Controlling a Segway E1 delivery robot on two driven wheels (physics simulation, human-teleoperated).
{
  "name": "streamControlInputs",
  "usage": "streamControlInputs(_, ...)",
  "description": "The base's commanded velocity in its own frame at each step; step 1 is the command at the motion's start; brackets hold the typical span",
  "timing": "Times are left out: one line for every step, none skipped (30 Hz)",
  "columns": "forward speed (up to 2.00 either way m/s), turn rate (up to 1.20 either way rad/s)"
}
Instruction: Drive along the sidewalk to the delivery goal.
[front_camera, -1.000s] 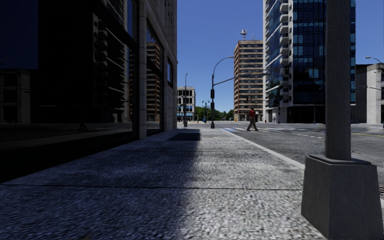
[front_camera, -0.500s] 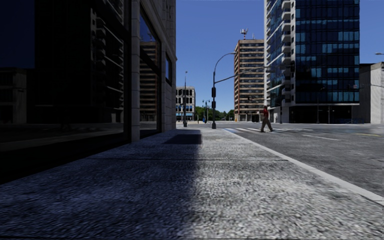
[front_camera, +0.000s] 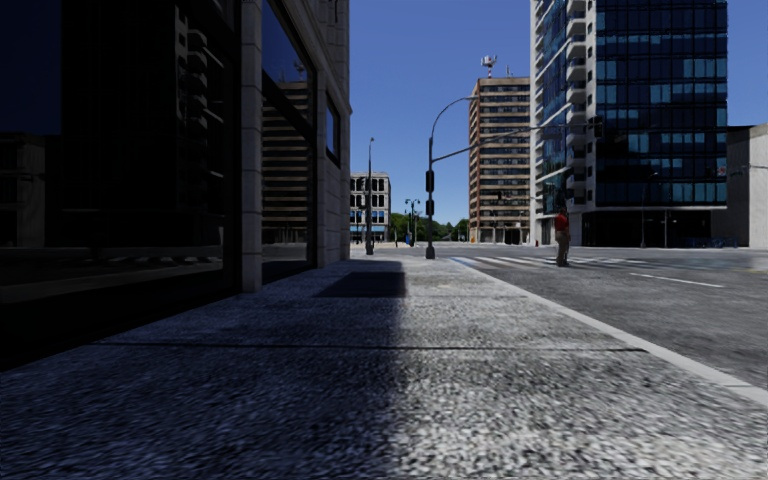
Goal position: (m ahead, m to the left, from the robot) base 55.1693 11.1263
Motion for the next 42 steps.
streamControlInputs(2.0, 0.0)
streamControlInputs(2.0, 0.0)
streamControlInputs(2.0, 0.0)
streamControlInputs(2.0, 0.0)
streamControlInputs(2.0, 0.0)
streamControlInputs(2.0, 0.0)
streamControlInputs(2.0, 0.0)
streamControlInputs(2.0, 0.0)
streamControlInputs(2.0, 0.0)
streamControlInputs(2.0, 0.0)
streamControlInputs(2.0, 0.0)
streamControlInputs(2.0, 0.0)
streamControlInputs(2.0, 0.0)
streamControlInputs(2.0, 0.0)
streamControlInputs(2.0, 0.0)
streamControlInputs(2.0, 0.0)
streamControlInputs(2.0, 0.0)
streamControlInputs(2.0, 0.0)
streamControlInputs(2.0, 0.0)
streamControlInputs(2.0, 0.0)
streamControlInputs(2.0, 0.0)
streamControlInputs(2.0, 0.0)
streamControlInputs(2.0, 0.0)
streamControlInputs(2.0, 0.0)
streamControlInputs(2.0, 0.0)
streamControlInputs(2.0, 0.0)
streamControlInputs(2.0, 0.0)
streamControlInputs(2.0, 0.0)
streamControlInputs(2.0, 0.0)
streamControlInputs(2.0, 0.0)
streamControlInputs(2.0, 0.0)
streamControlInputs(2.0, 0.0)
streamControlInputs(2.0, 0.0)
streamControlInputs(2.0, 0.0)
streamControlInputs(2.0, 0.0)
streamControlInputs(2.0, 0.0)
streamControlInputs(2.0, 0.0)
streamControlInputs(2.0, 0.0)
streamControlInputs(2.0, 0.0)
streamControlInputs(2.0, 0.0)
streamControlInputs(2.0, 0.0)
streamControlInputs(2.0, 0.0)
